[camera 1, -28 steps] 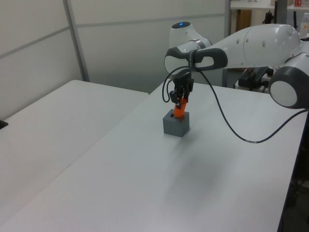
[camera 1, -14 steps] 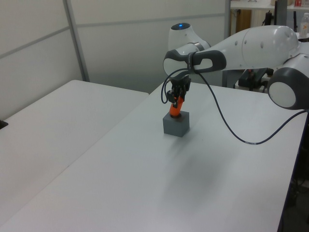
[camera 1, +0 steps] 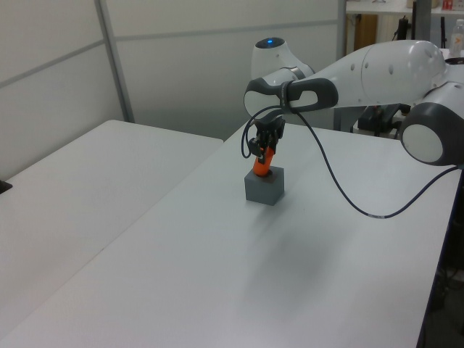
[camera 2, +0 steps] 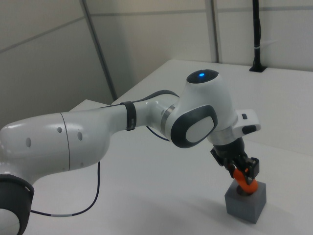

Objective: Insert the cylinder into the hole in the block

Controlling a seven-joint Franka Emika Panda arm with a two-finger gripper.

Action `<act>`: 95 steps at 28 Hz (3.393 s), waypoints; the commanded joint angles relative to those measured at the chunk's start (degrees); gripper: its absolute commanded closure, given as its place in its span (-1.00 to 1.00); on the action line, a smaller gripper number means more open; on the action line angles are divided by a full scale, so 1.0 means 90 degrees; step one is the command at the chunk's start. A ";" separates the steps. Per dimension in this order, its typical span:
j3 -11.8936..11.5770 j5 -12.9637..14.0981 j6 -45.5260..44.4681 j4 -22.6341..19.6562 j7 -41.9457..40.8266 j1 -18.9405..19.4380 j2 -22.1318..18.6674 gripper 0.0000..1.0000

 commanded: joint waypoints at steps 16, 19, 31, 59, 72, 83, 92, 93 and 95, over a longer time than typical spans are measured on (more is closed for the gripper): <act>-0.0044 0.0024 -0.0634 -0.0132 -0.0121 0.0076 -0.0134 -1.00; -0.0034 0.0044 -0.0625 -0.0093 -0.0130 0.0066 -0.0134 -1.00; -0.0034 0.0044 -0.0673 -0.0073 -0.0023 0.0261 -0.0876 -1.00; 0.0014 -0.0200 -0.2548 0.0034 0.0397 0.1199 -0.1374 -1.00; 0.0014 0.0112 -0.2812 0.0171 0.0846 0.1336 -0.1394 -1.00; 0.0141 0.0024 -0.2822 0.0171 0.1217 0.1570 -0.1472 -1.00; 0.0337 -0.0259 -0.2880 0.0141 0.1169 0.1639 -0.1472 -1.00; 0.0346 -0.0259 -0.2880 0.0142 0.1159 0.1639 -0.1472 -1.00; 0.0356 -0.0269 -0.2871 0.0142 0.1062 0.1648 -0.1462 -1.00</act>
